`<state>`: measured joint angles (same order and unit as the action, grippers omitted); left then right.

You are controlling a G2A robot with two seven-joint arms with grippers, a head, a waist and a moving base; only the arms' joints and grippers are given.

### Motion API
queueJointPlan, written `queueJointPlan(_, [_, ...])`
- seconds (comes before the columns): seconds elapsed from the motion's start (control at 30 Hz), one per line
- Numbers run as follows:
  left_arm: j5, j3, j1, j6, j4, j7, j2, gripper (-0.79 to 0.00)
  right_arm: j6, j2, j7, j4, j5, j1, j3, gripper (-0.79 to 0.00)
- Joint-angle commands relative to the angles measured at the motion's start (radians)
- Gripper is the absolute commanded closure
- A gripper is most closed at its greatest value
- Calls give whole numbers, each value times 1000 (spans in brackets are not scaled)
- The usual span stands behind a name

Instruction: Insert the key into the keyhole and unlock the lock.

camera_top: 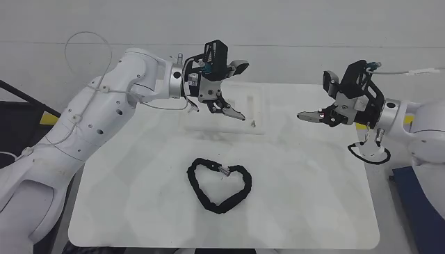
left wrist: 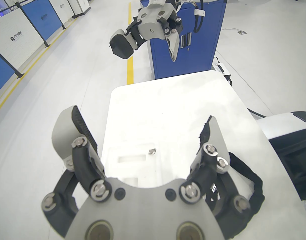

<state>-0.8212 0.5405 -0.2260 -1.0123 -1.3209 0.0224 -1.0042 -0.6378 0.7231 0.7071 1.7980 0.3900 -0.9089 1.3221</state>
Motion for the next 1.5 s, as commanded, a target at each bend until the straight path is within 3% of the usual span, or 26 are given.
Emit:
queueJointPlan(0.0, [0, 0, 0, 0, 0, 0, 0, -784, 0, 0, 0, 0, 0, 0, 0, -785])
queueJointPlan(0.53, [0, 0, 0, 0, 0, 0, 0, -785, 17, 3, -17, -2, 0, -17, -14, -785])
queueJointPlan(0.97, [0, 0, 0, 0, 0, 0, 0, -785, 374, 70, 7, -91, -43, 58, -261, -785])
queueJointPlan(1.47, [0, 0, 0, 0, 0, 0, 0, -785, 645, 185, 64, -174, 26, 206, -548, -785])
